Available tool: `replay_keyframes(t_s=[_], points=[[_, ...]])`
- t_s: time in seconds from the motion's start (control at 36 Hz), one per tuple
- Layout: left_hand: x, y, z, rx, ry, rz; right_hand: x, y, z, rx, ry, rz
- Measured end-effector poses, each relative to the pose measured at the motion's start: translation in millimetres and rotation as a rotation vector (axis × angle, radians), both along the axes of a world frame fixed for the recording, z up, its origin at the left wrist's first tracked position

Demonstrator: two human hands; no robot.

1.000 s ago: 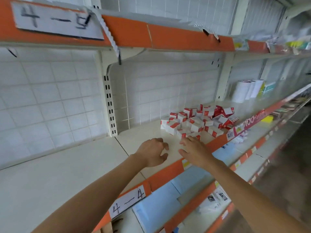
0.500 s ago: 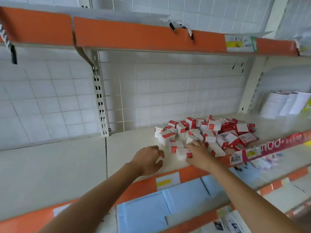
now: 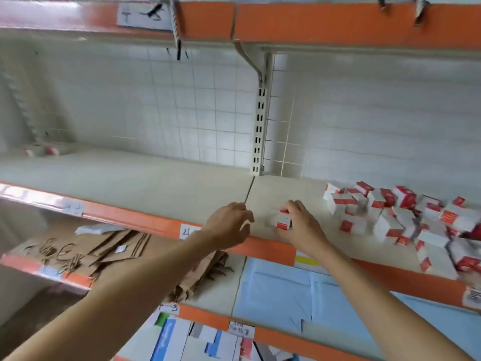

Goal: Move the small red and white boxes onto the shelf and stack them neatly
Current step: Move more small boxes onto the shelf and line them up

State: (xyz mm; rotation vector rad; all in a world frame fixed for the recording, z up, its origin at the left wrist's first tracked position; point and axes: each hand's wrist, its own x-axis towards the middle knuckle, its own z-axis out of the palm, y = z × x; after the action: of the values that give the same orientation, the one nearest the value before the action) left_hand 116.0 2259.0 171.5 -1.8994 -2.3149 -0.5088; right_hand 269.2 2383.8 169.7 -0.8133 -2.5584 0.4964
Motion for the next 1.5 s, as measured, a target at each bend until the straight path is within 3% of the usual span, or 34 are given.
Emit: replay_keyframes(t_s=[0.44,0.89,1.19,1.5], points=[[-150.9,-212.3,17.1,0.108,0.018,0.4,-206.2,-160.3,18.9,0.079,-0.003,0.393],[-285.6,-425.3,11.1,0.017,0.019,0.616,-390.7,-347.8,-18.6,-0.011,-0.089,0.624],[-359.8,-446.2,-21.6,0.05,-0.043,0.677,-491.7,-347.4,-8.4,0.015,-0.053,0.634],[-487.1,-394.9,21.0,0.072,-0.022,0.623,-615.3,-288.1,6.1,-0.077,0.016,0.556]])
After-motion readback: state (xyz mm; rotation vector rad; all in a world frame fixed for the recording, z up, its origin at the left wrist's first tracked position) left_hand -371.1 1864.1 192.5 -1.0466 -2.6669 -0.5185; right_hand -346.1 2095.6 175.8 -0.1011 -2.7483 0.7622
